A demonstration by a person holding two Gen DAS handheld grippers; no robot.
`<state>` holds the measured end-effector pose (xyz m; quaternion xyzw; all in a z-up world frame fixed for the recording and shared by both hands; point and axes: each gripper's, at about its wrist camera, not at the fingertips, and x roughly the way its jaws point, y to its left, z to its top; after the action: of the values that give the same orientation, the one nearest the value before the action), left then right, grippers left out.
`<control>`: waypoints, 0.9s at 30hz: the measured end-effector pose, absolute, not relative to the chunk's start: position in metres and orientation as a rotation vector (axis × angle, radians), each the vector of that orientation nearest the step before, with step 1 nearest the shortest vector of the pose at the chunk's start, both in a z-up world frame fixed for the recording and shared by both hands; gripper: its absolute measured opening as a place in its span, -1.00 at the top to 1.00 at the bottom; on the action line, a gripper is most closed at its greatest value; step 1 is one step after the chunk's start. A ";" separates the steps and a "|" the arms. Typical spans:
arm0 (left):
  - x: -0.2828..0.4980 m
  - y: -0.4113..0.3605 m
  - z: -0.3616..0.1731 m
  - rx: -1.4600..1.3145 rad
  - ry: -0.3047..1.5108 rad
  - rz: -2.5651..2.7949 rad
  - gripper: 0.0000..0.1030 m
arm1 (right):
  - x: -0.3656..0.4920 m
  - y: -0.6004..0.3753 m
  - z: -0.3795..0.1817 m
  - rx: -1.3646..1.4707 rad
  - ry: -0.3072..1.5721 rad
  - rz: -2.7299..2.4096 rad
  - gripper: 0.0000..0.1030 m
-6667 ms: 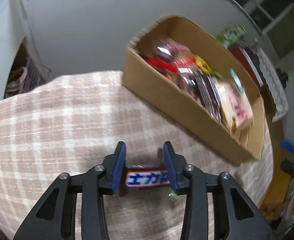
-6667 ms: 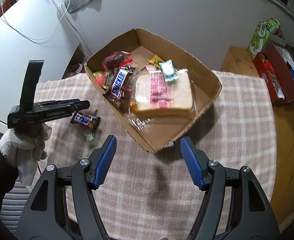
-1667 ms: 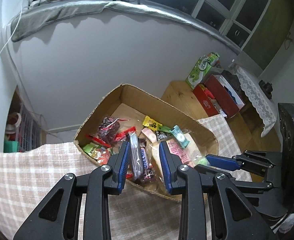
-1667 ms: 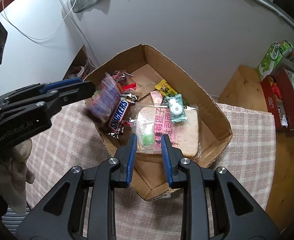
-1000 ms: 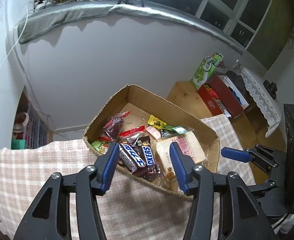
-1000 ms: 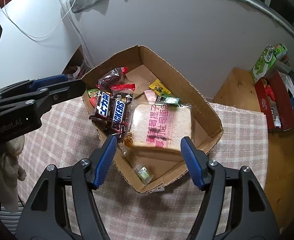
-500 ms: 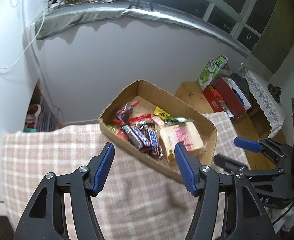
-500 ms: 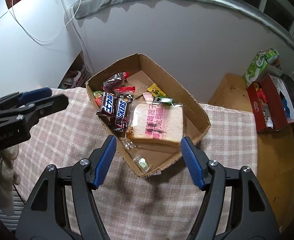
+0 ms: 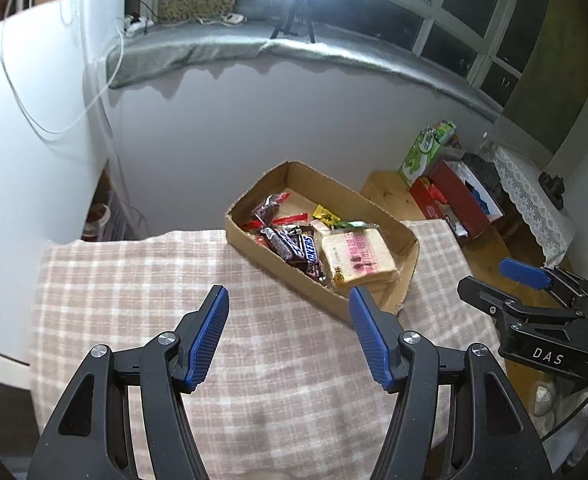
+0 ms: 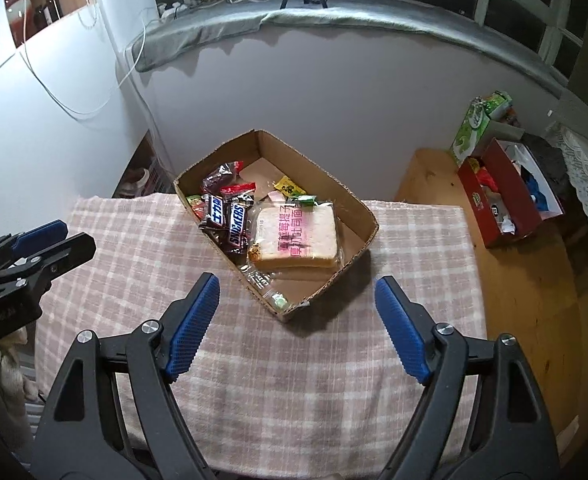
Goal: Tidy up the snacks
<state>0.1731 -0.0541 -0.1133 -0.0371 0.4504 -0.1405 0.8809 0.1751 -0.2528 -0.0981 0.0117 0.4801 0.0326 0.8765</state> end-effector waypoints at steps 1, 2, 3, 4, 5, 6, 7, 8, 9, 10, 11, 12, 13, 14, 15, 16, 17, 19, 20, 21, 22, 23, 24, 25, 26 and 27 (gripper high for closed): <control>0.170 -0.054 -0.110 -0.083 0.931 -0.293 -0.21 | 0.172 -0.252 -0.095 0.024 0.996 0.067 -0.61; 0.167 -0.054 -0.108 -0.090 0.925 -0.293 -0.21 | 0.170 -0.252 -0.092 0.023 0.991 0.068 -0.61; 0.166 -0.054 -0.106 -0.093 0.922 -0.293 -0.21 | 0.168 -0.251 -0.089 0.018 0.984 0.067 -0.61; 0.165 -0.055 -0.104 -0.093 0.920 -0.293 -0.21 | 0.166 -0.251 -0.085 0.013 0.975 0.063 -0.61; 0.164 -0.055 -0.102 -0.091 0.916 -0.292 -0.22 | 0.164 -0.252 -0.083 0.010 0.966 0.058 -0.61; 0.162 -0.056 -0.100 -0.088 0.911 -0.292 -0.23 | 0.163 -0.252 -0.080 0.009 0.959 0.055 -0.61; 0.162 -0.056 -0.099 -0.086 0.906 -0.294 -0.27 | 0.161 -0.252 -0.078 0.009 0.953 0.053 -0.61; 0.162 -0.056 -0.097 -0.086 0.901 -0.296 -0.30 | 0.160 -0.252 -0.077 0.010 0.949 0.050 -0.61; 0.161 -0.055 -0.095 -0.087 0.896 -0.294 -0.31 | 0.158 -0.252 -0.075 0.012 0.944 0.048 -0.61; 0.161 -0.055 -0.094 -0.088 0.892 -0.292 -0.31 | 0.157 -0.253 -0.074 0.013 0.943 0.048 -0.61; 0.161 -0.054 -0.093 -0.090 0.888 -0.292 -0.31 | 0.155 -0.253 -0.073 0.011 0.941 0.045 -0.61; 0.161 -0.054 -0.091 -0.094 0.883 -0.293 -0.31 | 0.155 -0.253 -0.072 0.011 0.939 0.044 -0.61; 0.160 -0.053 -0.090 -0.096 0.881 -0.293 -0.31 | 0.154 -0.253 -0.071 0.010 0.938 0.044 -0.61; 0.160 -0.053 -0.089 -0.097 0.880 -0.293 -0.31 | 0.153 -0.253 -0.070 0.009 0.936 0.043 -0.61; 0.160 -0.053 -0.088 -0.099 0.877 -0.294 -0.31 | 0.153 -0.253 -0.071 0.010 0.935 0.043 -0.62; 0.159 -0.054 -0.087 -0.099 0.875 -0.294 -0.31 | 0.153 -0.254 -0.070 0.011 0.931 0.043 -0.62; 0.159 -0.054 -0.087 -0.101 0.875 -0.295 -0.31 | 0.152 -0.254 -0.068 0.011 0.928 0.043 -0.62; 0.157 -0.054 -0.086 -0.103 0.878 -0.296 -0.31 | 0.151 -0.254 -0.065 0.011 0.922 0.042 -0.62; 0.156 -0.055 -0.085 -0.104 0.875 -0.294 -0.31 | 0.151 -0.254 -0.064 0.011 0.920 0.042 -0.62; 0.155 -0.055 -0.084 -0.105 0.871 -0.294 -0.31 | 0.150 -0.254 -0.062 0.009 0.917 0.042 -0.62; 0.155 -0.055 -0.083 -0.105 0.869 -0.293 -0.31 | 0.149 -0.254 -0.061 0.008 0.915 0.041 -0.62; 0.155 -0.055 -0.082 -0.107 0.866 -0.294 -0.31 | 0.149 -0.253 -0.060 0.006 0.914 0.042 -0.62; 0.154 -0.055 -0.081 -0.108 0.862 -0.293 -0.31 | 0.149 -0.253 -0.060 0.008 0.914 0.041 -0.62; 0.154 -0.055 -0.080 -0.109 0.859 -0.295 -0.31 | 0.149 -0.253 -0.061 0.009 0.914 0.041 -0.62; 0.154 -0.055 -0.080 -0.111 0.858 -0.297 -0.31 | 0.149 -0.253 -0.061 0.009 0.915 0.041 -0.62; 0.154 -0.055 -0.079 -0.113 0.858 -0.301 -0.31 | 0.149 -0.253 -0.060 0.009 0.915 0.041 -0.62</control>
<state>0.1545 -0.0548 -0.0794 -0.0544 0.4140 -0.1454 0.8970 0.1491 -0.2532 -0.0602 0.0044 0.4417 0.0199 0.8969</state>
